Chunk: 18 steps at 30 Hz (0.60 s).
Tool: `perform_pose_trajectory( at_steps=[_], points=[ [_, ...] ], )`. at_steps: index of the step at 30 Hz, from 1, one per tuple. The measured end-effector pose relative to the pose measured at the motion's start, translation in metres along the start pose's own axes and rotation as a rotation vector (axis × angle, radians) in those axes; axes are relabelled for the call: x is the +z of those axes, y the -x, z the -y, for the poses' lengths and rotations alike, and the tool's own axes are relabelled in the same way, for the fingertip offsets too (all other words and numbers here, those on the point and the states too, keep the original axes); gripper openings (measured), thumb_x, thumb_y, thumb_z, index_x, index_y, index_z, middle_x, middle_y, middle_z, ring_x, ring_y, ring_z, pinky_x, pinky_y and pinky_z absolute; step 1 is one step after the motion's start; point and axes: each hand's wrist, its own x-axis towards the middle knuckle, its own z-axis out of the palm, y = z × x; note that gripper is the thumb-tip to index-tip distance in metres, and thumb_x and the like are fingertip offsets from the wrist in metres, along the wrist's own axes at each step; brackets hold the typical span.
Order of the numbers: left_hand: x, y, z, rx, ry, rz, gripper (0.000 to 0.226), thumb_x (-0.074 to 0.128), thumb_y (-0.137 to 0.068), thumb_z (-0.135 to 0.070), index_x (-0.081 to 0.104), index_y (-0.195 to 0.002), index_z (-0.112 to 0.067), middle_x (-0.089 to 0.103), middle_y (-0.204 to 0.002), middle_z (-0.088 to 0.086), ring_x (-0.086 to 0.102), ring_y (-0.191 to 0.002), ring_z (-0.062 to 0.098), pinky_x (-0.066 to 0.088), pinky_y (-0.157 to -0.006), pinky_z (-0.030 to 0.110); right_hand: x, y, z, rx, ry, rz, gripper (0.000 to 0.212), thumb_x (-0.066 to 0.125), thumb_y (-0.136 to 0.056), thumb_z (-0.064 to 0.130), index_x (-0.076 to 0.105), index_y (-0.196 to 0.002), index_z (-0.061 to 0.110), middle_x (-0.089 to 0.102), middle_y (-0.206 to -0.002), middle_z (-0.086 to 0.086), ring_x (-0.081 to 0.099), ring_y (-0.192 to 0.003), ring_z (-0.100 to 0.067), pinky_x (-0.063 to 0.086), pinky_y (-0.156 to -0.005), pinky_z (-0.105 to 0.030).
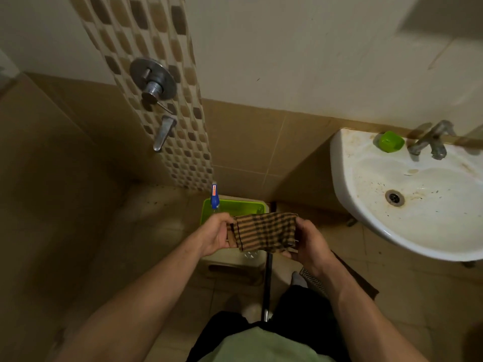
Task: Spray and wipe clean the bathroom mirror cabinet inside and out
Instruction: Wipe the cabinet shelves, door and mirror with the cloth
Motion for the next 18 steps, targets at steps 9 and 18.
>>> perform_pose_trajectory(
  at_steps=[9,18],
  points=[
    [-0.001,-0.047,0.024,0.080,-0.279,-0.527,0.018,0.076,-0.084,-0.002,0.069,-0.092,-0.017,0.074,-0.098,0.004,0.071,-0.092,0.020,0.060,-0.079,0.034,0.026,-0.038,-0.010,-0.010,0.313,-0.198,0.019,0.064,-0.099,0.005,0.071,-0.100,0.022,0.078,-0.101,-0.001,0.076,-0.084,-0.015,0.058,-0.060,-0.023],
    [-0.007,-0.063,0.043,-0.017,0.001,-0.604,0.019,0.057,-0.090,0.002,0.065,-0.083,-0.014,0.069,-0.080,0.006,0.065,-0.071,0.022,0.054,-0.065,0.031,0.026,-0.057,-0.024,0.138,0.090,-0.241,0.019,0.077,-0.091,0.022,0.071,-0.106,0.012,0.079,-0.103,-0.007,0.076,-0.085,-0.017,0.061,-0.065,-0.029]
  ],
)
